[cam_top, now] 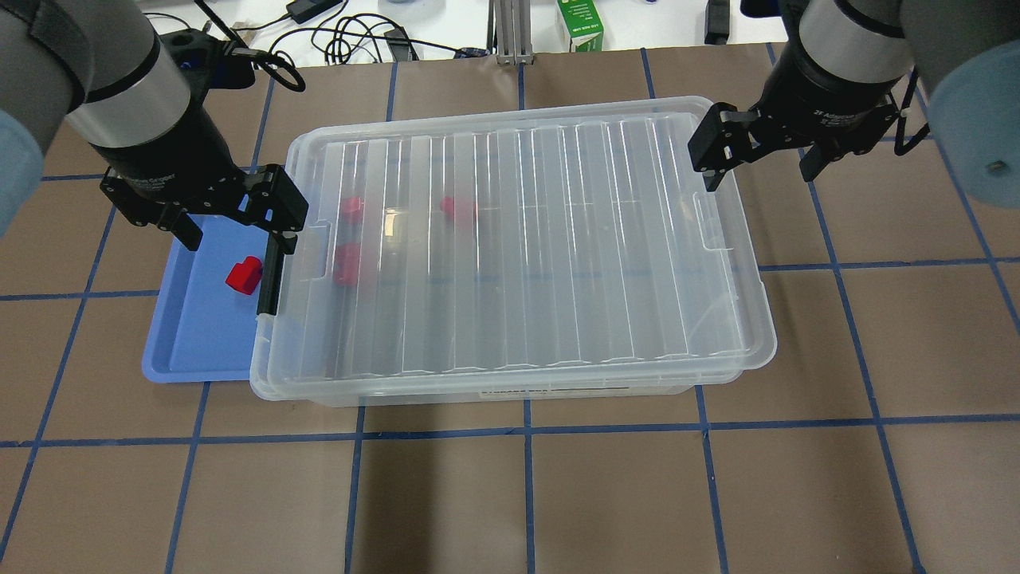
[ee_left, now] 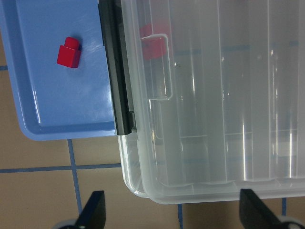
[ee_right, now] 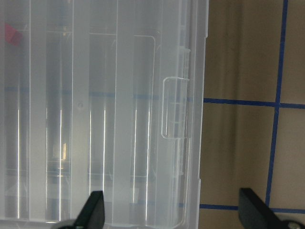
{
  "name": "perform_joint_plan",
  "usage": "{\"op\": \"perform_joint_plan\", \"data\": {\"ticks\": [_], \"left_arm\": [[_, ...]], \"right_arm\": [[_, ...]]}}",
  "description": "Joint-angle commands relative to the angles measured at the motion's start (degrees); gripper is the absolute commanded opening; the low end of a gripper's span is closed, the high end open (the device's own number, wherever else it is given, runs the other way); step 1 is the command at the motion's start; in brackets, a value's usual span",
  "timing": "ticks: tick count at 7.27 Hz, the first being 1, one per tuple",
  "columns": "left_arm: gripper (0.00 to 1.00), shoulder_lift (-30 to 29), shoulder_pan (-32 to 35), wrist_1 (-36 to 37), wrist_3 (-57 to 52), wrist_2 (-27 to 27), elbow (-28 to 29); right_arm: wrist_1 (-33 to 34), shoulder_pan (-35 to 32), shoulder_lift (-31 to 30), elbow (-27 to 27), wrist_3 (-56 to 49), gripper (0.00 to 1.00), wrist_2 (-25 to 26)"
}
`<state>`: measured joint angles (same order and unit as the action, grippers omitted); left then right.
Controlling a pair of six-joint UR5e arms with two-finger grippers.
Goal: Place red block in blue tray from box
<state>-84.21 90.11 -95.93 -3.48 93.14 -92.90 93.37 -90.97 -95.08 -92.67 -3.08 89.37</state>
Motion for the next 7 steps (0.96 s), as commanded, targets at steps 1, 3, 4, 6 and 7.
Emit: {"op": "perform_joint_plan", "data": {"ticks": [1, 3, 4, 6, 7], "left_arm": [[1.00, 0.09, 0.33, -0.31, -0.04, 0.20, -0.18], [1.00, 0.01, 0.42, -0.22, -0.13, 0.20, 0.00], [1.00, -0.17, 0.42, -0.13, -0.04, 0.11, 0.60], [1.00, 0.71, 0.42, -0.39, 0.40, -0.08, 0.70], [1.00, 0.71, 0.42, -0.40, 0.49, -0.68, 0.26]], "right_arm": [[-0.03, 0.00, -0.02, -0.06, 0.00, 1.00, 0.01], [0.06, 0.00, -0.02, -0.06, 0.00, 1.00, 0.01], [0.06, 0.00, -0.02, -0.06, 0.00, 1.00, 0.01], [0.14, 0.00, -0.02, -0.06, 0.09, 1.00, 0.01], [0.14, 0.00, 0.07, -0.06, 0.09, 1.00, 0.01]]}}
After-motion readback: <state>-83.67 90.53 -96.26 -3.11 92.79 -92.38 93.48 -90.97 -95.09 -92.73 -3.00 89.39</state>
